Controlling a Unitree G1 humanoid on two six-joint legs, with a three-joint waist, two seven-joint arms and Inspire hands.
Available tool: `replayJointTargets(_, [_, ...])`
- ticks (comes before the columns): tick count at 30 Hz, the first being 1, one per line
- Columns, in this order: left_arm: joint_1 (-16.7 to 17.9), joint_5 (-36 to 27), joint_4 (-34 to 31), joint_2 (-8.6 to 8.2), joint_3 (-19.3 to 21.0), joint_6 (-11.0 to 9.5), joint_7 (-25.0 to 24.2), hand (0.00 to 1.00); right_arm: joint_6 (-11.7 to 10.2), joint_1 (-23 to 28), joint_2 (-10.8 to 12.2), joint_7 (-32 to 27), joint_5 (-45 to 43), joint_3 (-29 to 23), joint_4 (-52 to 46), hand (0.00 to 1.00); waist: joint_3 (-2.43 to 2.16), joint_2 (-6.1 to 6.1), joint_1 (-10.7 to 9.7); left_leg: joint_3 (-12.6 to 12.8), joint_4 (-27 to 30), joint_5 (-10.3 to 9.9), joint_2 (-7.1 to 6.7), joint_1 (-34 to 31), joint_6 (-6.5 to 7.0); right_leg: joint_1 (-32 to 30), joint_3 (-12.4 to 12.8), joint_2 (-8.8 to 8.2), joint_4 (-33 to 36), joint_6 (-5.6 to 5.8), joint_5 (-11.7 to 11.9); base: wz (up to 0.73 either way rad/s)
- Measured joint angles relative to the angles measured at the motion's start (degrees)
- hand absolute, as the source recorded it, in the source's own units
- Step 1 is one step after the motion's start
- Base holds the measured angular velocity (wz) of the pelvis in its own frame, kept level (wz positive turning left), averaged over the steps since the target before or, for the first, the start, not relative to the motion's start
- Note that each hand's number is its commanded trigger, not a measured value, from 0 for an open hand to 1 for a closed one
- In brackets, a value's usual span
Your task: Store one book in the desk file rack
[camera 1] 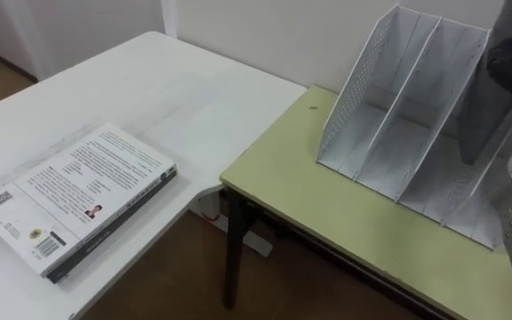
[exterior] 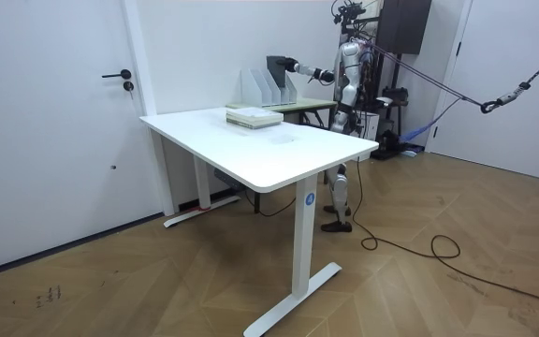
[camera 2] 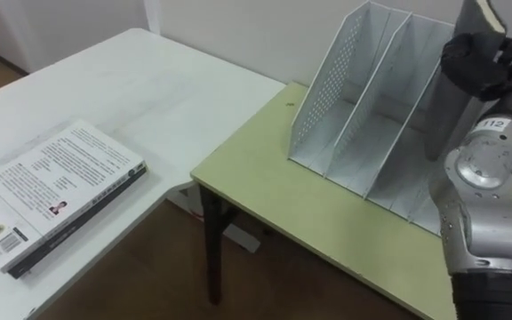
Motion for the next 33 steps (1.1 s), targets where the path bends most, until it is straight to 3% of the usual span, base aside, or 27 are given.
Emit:
replayJointTargets(4, [0.0, 0.0, -0.4, 0.3, 0.8, 0.5, 0.0, 0.0, 1.1, -0.7, -0.7, 0.5, 2.4, 0.0, 2.1, 1.0, -0.11, -0.68, 0.1, -0.1, 0.4, 0.0, -0.01, -0.3, 0.0, 0.0, -0.2, -0.08, -0.1, 0.0, 0.0, 0.01])
replayJointTargets(5, [0.0, 0.0, -0.4, 0.37, 0.8, 0.6, 0.0, 0.0, 1.2, -1.4, -1.4, 0.8, 4.0, 0.0, 3.8, 0.76, -0.11, -0.86, 0.1, -0.2, 0.4, 0.0, -0.04, -0.4, 0.0, 0.0, -0.3, -0.12, -0.1, 0.0, 0.0, 0.04])
replayJointTargets(6, [0.0, 0.0, -0.4, 0.44, 0.8, 0.6, 0.0, 0.0, 1.2, -1.9, -1.7, 0.8, 4.6, 0.0, 4.9, 0.0, -0.12, -0.95, 0.1, -0.2, 0.4, 0.0, -0.04, -0.4, 0.0, 0.0, -0.3, -0.13, -0.1, 0.0, 0.0, 0.05])
replayJointTargets(11, [0.9, 0.0, -2.3, 0.54, 1.4, 1.7, 0.0, 0.0, 2.2, -5.9, -4.3, 0.7, 8.0, -0.1, 11.7, 0.0, -0.24, -1.05, 0.0, -1.0, 0.7, 0.0, -0.03, -0.9, 0.0, -0.2, -0.9, -0.12, -0.2, -0.03, 0.0, 0.06])
replayJointTargets(19, [2.0, 0.0, -4.3, 0.54, 2.8, 3.2, 0.0, 0.0, 2.5, -9.1, -7.9, 0.5, 8.1, -0.1, 14.9, 0.0, -0.5, -0.93, 0.1, -1.4, 0.7, 0.0, 0.0, -1.0, 0.0, -0.1, -1.6, -0.15, -0.2, -0.09, 0.1, 0.01])
replayJointTargets(33, [2.1, 0.0, -4.4, 0.55, 3.6, 3.8, -0.1, 0.0, 2.4, -9.1, -8.2, 0.4, 8.5, -0.1, 15.7, 0.0, -0.61, -1.06, 0.0, -1.4, 0.9, 0.0, 0.09, -1.0, 0.0, 0.0, -1.7, -0.14, 0.0, -0.28, 0.2, 0.0])
